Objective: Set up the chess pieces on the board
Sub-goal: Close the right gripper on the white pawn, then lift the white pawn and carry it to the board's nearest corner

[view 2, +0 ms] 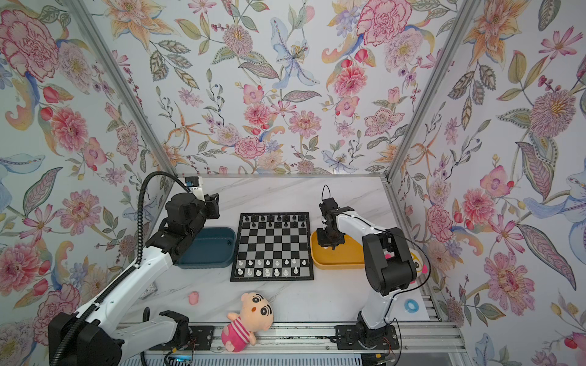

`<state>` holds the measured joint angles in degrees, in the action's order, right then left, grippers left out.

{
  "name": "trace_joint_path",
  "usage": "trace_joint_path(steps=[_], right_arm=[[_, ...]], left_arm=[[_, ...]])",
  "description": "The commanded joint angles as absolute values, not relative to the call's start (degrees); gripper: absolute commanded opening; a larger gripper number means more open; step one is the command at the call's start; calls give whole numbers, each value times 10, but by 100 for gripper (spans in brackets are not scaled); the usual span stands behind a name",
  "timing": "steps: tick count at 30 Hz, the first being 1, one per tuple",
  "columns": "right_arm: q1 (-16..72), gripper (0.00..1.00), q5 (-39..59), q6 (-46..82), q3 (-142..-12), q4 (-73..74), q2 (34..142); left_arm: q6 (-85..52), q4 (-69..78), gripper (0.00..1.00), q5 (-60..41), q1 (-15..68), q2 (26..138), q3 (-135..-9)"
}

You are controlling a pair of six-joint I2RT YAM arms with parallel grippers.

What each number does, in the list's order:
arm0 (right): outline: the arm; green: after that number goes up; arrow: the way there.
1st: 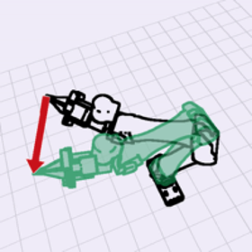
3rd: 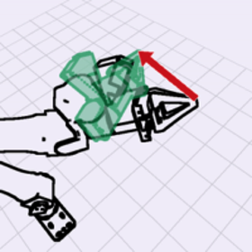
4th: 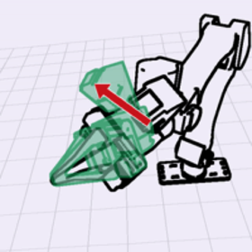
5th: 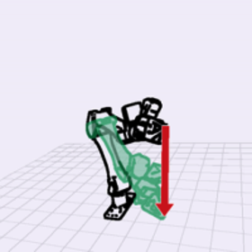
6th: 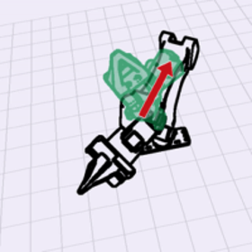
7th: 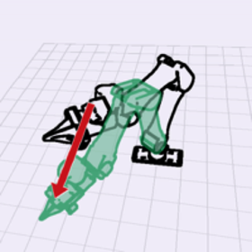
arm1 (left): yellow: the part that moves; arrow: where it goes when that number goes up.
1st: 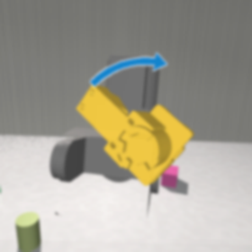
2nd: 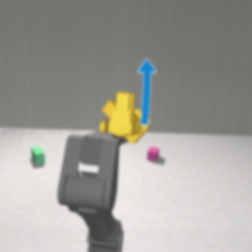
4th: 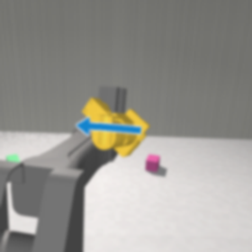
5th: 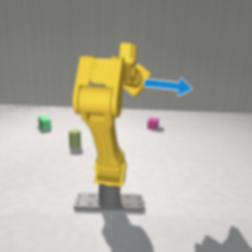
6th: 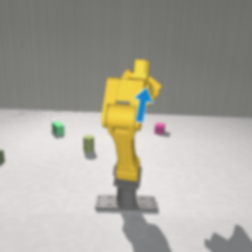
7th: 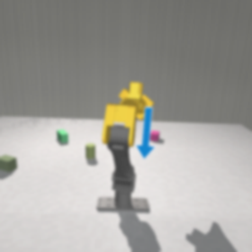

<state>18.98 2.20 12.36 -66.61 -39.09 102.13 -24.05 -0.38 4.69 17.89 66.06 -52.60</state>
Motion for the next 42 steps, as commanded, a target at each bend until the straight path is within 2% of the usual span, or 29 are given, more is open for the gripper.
trace_joint_path(steps=[1, 10, 17, 26, 42], right_arm=[[189, 20, 25, 121, -665, -388, 1032], [189, 18, 25, 122, -665, -389, 1036], [190, 10, 25, 123, -665, -390, 1034], [194, 6, 12, 122, -679, -418, 1018], [260, 6, -24, 144, -742, -520, 954]], left_arm=[[-240, -13, 39, 39, 175, 661, -541], [-239, -12, 39, 38, 175, 661, -540], [-236, -11, 39, 38, 174, 661, -538], [-233, -2, 39, 37, 175, 663, -527], [-222, 21, 40, 20, 174, 643, -498]])
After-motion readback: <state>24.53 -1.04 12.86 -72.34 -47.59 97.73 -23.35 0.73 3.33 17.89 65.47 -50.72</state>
